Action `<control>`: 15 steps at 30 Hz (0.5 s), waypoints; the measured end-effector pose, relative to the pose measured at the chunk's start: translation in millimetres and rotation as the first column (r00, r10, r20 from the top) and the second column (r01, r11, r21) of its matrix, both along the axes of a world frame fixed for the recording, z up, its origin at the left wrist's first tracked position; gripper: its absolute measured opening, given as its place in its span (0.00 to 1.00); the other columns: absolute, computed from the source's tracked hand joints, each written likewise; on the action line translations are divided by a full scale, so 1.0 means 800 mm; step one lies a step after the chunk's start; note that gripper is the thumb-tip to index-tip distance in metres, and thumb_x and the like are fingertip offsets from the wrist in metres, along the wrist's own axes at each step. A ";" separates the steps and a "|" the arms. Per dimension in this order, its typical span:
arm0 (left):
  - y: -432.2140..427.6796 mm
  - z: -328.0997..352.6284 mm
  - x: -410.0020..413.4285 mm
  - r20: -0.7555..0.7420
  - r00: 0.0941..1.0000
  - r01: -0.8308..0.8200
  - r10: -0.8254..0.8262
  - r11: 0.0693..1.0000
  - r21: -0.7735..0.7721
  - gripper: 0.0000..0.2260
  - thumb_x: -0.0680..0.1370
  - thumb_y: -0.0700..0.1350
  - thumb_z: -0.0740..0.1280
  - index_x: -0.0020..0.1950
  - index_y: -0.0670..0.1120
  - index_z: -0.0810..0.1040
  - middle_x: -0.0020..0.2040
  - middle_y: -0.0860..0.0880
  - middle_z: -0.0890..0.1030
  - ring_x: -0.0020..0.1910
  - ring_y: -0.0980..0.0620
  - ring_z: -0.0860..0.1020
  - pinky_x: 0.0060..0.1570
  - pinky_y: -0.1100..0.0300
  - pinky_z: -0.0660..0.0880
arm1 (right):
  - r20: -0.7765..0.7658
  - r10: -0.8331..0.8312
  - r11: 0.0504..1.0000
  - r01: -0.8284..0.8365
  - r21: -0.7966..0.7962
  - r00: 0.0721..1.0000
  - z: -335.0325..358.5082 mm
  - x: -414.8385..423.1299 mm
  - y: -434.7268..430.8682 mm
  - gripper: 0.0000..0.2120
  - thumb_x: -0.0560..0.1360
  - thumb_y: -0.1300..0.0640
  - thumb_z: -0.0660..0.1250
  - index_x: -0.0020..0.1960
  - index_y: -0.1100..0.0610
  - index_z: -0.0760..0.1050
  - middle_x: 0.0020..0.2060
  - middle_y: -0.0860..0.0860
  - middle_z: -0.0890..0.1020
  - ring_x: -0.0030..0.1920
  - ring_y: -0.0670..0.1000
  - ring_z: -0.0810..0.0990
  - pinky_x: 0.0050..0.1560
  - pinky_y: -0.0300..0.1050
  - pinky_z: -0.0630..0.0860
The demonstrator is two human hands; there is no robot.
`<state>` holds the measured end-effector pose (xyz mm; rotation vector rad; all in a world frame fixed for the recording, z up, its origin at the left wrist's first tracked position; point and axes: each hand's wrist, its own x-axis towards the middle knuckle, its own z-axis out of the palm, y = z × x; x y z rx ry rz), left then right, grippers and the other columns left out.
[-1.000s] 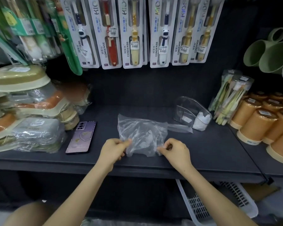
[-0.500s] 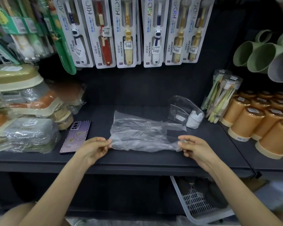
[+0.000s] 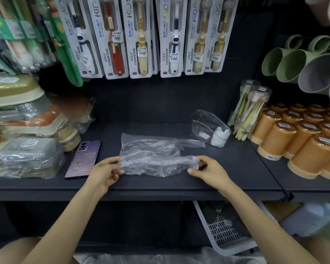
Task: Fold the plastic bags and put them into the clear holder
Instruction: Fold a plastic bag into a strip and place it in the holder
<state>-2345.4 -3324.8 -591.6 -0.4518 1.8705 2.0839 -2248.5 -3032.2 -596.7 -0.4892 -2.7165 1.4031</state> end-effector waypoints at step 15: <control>-0.005 0.002 -0.002 0.044 0.994 -0.108 0.100 0.966 0.234 0.09 0.78 0.29 0.61 0.45 0.41 0.76 0.40 0.45 0.76 0.35 0.53 0.72 0.21 0.72 0.67 | -0.031 -0.175 0.758 0.115 -0.642 0.984 0.026 0.031 0.050 0.10 0.74 0.69 0.67 0.54 0.62 0.77 0.33 0.57 0.80 0.30 0.49 0.74 0.28 0.38 0.71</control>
